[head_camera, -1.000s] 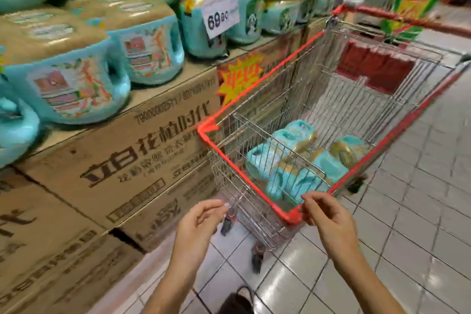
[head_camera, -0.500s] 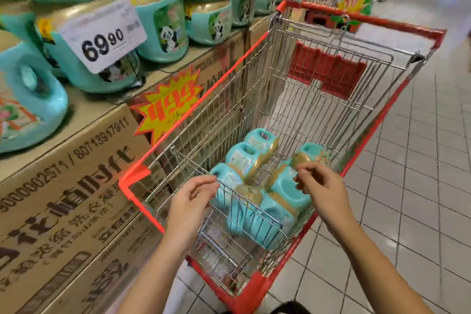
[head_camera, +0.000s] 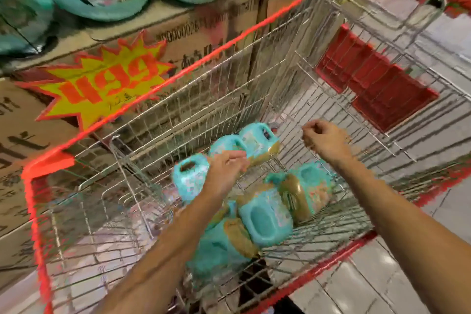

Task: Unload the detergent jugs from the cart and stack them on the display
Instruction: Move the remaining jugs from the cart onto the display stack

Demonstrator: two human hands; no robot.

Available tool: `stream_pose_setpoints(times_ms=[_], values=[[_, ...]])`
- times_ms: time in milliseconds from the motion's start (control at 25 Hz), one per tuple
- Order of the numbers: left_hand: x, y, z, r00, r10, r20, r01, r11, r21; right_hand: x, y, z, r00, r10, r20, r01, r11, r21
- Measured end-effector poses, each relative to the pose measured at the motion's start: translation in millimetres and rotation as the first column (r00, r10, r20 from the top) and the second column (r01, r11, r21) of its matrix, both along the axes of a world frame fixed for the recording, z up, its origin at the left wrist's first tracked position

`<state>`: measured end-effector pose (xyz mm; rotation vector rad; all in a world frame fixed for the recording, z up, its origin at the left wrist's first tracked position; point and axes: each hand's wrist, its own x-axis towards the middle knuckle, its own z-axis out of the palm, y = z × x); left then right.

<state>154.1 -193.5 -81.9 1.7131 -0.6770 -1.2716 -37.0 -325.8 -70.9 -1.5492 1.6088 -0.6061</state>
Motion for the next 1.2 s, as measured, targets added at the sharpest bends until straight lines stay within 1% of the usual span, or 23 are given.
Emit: stream_pose_setpoints(times_ms=[40, 80, 120, 160, 200, 280, 360, 440, 480, 520, 640, 680, 760, 800, 840, 880, 920, 1000, 1040, 1080, 1120, 1160, 1200], values=[[-13.0, -12.8, -15.7, 1.0, -0.003, -0.012, 0.003, 0.999, 0.048, -9.1, -21.9, -12.7, 0.992, 0.096, -0.087, -0.094, 0.995, 0.035], [-23.4, -22.1, -30.3, 0.999, -0.001, -0.034, 0.004, 0.996, 0.091, -18.0, -39.7, -26.8, 0.961, 0.2, -0.193, -0.189, 0.979, 0.075], [-31.0, -28.7, -43.8, 0.999, 0.004, -0.046, 0.002, 0.991, 0.132, -26.6, -53.1, -41.6, 0.904, 0.299, -0.306, -0.277, 0.954, 0.115], [-37.0, -34.1, -57.0, 0.999, 0.014, -0.045, -0.006, 0.984, 0.175, -34.5, -63.7, -57.5, 0.828, 0.395, -0.399, -0.361, 0.918, 0.162], [-40.6, -36.7, -69.0, 0.998, 0.034, -0.045, -0.024, 0.977, 0.212, -40.1, -70.9, -73.1, 0.732, 0.497, -0.467, -0.446, 0.867, 0.224], [-45.7, -39.2, -92.8, 0.997, 0.061, -0.043, -0.047, 0.962, 0.268, -48.0, -82.5, -107.9, 0.503, 0.677, -0.538, -0.569, 0.727, 0.383], [-45.5, -36.5, -113.2, 0.998, 0.036, -0.048, -0.019, 0.952, 0.305, -54.0, -89.0, -140.7, 0.329, 0.77, -0.547, -0.619, 0.613, 0.492], [-42.8, -30.2, -132.8, 0.999, 0.016, -0.047, -0.002, 0.957, 0.289, -58.3, -92.5, -171.5, 0.169, 0.822, -0.544, -0.643, 0.51, 0.571], [-42.0, -25.7, -140.4, 0.999, 0.014, -0.034, -0.004, 0.956, 0.292, -59.9, -92.8, -184.6, 0.094, 0.839, -0.537, -0.641, 0.464, 0.611], [-41.8, -20.3, -144.7, 0.999, 0.026, -0.032, -0.014, 0.949, 0.314, -61.0, -91.4, -194.3, 0.039, 0.844, -0.535, -0.638, 0.433, 0.637], [-43.5, -5.8, -155.6, 0.999, 0.011, -0.039, 0.005, 0.923, 0.385, -60.7, -93.8, -207.9, -0.051, 0.799, -0.599, -0.665, 0.42, 0.618], [-44.3, -0.6, -158.7, 0.999, 0.004, -0.041, 0.013, 0.917, 0.398, -60.6, -93.6, -209.6, -0.041, 0.798, -0.602, -0.666, 0.427, 0.612], [-44.7, 7.3, -161.3, 0.999, 0.002, -0.047, 0.017, 0.916, 0.4, -61.2, -89.4, -215.9, 0.055, 0.8, -0.597, -0.639, 0.488, 0.595], [-44.1, 9.3, -161.8, 0.998, 0.016, -0.052, 0.006, 0.914, 0.406, -60.8, -85.9, -219.9, 0.06, 0.779, -0.625, -0.633, 0.513, 0.579], [-42.8, 11.3, -163.3, 0.998, 0.036, -0.052, -0.011, 0.909, 0.417, -58.7, -83.8, -222.5, 0.008, 0.75, -0.662, -0.642, 0.511, 0.571], [-40.7, 13.1, -163.8, 0.998, 0.049, -0.05, -0.023, 0.905, 0.424, -56.8, -83.9, -223.1, -0.088, 0.713, -0.695, -0.663, 0.479, 0.575], [-37.8, 14.2, -164.8, 0.997, 0.06, -0.041, -0.037, 0.905, 0.423, -55.5, -85.7, -220.5, -0.198, 0.682, -0.704, -0.682, 0.42, 0.599], [-32.1, 18.2, -164.0, 0.996, 0.088, -0.029, -0.067, 0.901, 0.429, -56.2, -90.6, -207.1, -0.398, 0.67, -0.627, -0.67, 0.254, 0.697], [-29.4, 20.8, -161.3, 0.994, 0.102, -0.026, -0.081, 0.897, 0.435, -59.8, -90.9, -198.9, -0.47, 0.679, -0.564, -0.638, 0.18, 0.749], [-27.5, 23.7, -158.7, 0.994, 0.109, -0.023, -0.087, 0.893, 0.442, -64.6, -89.3, -192.0, -0.522, 0.682, -0.512, -0.605, 0.126, 0.786], [-26.3, 27.0, -156.2, 0.993, 0.112, -0.031, -0.086, 0.891, 0.445, -68.1, -86.5, -184.8, -0.55, 0.683, -0.482, -0.591, 0.09, 0.802], [-25.5, 28.6, -152.9, 0.992, 0.118, -0.038, -0.09, 0.897, 0.433, -67.9, -83.9, -174.7, -0.549, 0.687, -0.476, -0.6, 0.073, 0.797], [-24.7, 29.6, -147.0, 0.991, 0.127, -0.044, -0.098, 0.905, 0.414, -63.7, -82.2, -163.2, -0.521, 0.7, -0.488, -0.626, 0.075, 0.776]])
